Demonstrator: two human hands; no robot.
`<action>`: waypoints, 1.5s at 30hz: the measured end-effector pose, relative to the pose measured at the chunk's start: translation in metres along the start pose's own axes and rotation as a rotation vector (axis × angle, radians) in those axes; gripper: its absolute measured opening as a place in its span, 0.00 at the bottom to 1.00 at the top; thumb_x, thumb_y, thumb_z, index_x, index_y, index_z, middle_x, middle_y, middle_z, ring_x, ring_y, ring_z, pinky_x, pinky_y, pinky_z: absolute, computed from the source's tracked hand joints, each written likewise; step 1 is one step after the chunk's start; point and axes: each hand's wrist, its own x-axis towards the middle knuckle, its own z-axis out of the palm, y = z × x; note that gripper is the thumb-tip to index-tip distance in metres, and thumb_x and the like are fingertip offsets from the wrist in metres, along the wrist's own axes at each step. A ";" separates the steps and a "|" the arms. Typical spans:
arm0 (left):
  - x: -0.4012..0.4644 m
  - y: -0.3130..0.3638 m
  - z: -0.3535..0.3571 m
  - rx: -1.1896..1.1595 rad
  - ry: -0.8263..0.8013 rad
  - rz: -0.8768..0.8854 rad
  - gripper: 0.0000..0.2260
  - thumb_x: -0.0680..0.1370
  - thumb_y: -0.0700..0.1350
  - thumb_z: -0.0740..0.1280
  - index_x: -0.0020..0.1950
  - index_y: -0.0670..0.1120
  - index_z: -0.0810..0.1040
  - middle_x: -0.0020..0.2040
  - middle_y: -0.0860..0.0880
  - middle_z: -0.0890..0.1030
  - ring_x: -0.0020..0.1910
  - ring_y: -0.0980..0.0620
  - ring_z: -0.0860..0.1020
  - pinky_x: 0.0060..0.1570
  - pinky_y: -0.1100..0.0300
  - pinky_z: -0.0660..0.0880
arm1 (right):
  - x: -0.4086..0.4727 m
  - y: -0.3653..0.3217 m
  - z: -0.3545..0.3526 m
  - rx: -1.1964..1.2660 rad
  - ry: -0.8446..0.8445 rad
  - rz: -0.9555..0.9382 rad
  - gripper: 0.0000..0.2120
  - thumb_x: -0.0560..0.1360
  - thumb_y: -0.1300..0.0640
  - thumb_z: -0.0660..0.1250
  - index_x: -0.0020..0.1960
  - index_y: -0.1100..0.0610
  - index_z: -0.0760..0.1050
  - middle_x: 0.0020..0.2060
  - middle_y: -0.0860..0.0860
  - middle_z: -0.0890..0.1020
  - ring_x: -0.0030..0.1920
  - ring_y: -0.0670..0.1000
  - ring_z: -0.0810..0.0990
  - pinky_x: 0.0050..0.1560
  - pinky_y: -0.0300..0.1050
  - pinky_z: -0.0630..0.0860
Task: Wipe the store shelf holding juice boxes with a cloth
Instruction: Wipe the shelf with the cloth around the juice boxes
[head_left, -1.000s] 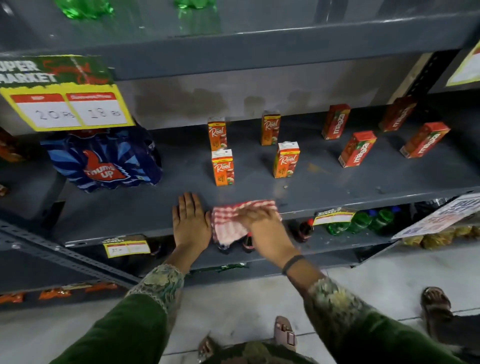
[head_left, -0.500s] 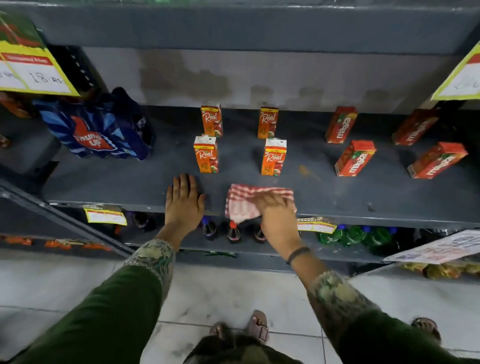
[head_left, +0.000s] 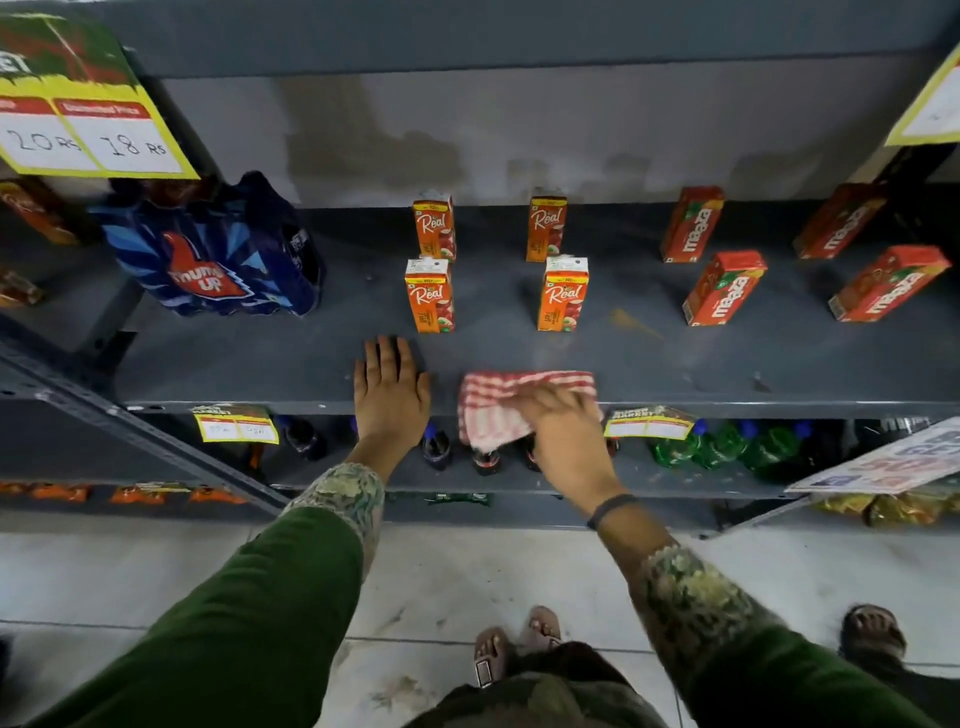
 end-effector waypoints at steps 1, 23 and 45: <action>0.000 0.001 0.000 0.000 0.007 -0.009 0.27 0.81 0.53 0.47 0.76 0.40 0.48 0.78 0.40 0.49 0.77 0.42 0.46 0.76 0.46 0.45 | -0.010 0.001 0.000 0.014 0.020 -0.018 0.29 0.67 0.69 0.59 0.63 0.47 0.75 0.65 0.46 0.77 0.67 0.50 0.71 0.64 0.51 0.64; -0.039 0.193 0.027 0.024 0.002 -0.017 0.28 0.80 0.52 0.49 0.75 0.38 0.49 0.77 0.38 0.52 0.77 0.42 0.48 0.74 0.45 0.42 | -0.027 0.230 -0.077 -0.031 0.088 0.288 0.27 0.66 0.68 0.63 0.64 0.55 0.73 0.63 0.56 0.78 0.65 0.57 0.73 0.66 0.52 0.64; -0.046 0.343 0.045 -0.013 -0.047 -0.038 0.30 0.80 0.53 0.48 0.75 0.39 0.44 0.78 0.39 0.46 0.77 0.41 0.43 0.75 0.43 0.43 | -0.091 0.321 -0.107 -0.018 0.118 0.048 0.30 0.65 0.65 0.61 0.64 0.45 0.73 0.62 0.46 0.79 0.63 0.52 0.74 0.62 0.50 0.69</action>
